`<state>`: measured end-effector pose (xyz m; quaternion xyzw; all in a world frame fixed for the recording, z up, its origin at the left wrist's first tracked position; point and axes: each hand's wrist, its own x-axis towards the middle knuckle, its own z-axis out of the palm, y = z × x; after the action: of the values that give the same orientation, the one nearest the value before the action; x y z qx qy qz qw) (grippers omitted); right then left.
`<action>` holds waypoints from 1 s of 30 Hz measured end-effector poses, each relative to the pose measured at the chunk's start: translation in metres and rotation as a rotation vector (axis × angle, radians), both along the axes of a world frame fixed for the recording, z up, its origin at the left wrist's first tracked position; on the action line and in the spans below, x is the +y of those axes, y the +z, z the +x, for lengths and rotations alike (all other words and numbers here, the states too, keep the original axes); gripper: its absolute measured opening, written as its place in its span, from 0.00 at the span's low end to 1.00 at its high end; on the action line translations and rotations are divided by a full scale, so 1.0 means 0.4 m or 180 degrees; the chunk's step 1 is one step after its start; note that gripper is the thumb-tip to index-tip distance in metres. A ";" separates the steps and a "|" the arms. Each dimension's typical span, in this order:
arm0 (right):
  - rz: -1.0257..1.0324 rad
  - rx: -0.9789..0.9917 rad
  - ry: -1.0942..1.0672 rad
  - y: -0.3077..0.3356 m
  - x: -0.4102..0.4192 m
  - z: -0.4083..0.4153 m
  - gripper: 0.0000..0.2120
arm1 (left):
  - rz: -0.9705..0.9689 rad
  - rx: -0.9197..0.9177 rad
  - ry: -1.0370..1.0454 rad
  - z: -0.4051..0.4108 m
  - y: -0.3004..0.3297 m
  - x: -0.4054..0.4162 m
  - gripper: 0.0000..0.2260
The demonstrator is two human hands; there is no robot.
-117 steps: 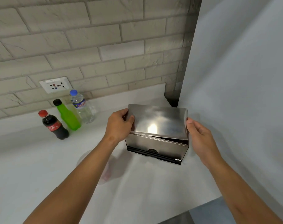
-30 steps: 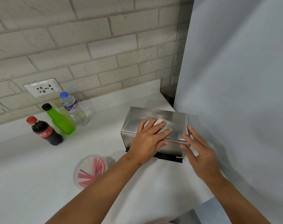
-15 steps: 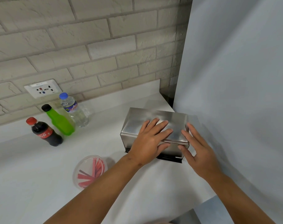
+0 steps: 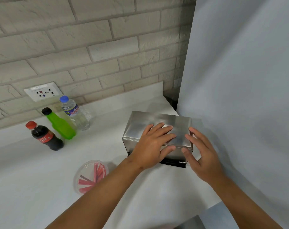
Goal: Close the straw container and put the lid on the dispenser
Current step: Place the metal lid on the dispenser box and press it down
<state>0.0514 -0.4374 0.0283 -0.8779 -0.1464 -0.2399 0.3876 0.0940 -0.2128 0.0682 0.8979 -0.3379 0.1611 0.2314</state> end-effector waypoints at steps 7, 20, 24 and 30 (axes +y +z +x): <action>-0.0233 0.1276 -0.0097 0.113 0.016 0.110 0.34 | 0.0355 0.0405 0.0365 0.100 0.062 0.053 0.20; -0.1464 0.1465 -0.0412 0.135 0.057 0.160 0.31 | -0.0089 0.1010 0.0317 0.109 0.072 0.087 0.16; -0.1601 0.1289 -0.0068 0.177 0.098 0.188 0.22 | -0.0340 0.0962 0.0735 0.101 0.049 0.141 0.20; -0.2077 0.1089 0.0635 0.191 0.216 0.227 0.22 | -0.1223 0.1820 0.1043 0.053 -0.012 0.207 0.22</action>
<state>0.1424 -0.3511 0.1048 -0.9640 -0.2330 0.0082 0.1280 0.1151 -0.1299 0.0633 0.8890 -0.0753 -0.0007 0.4516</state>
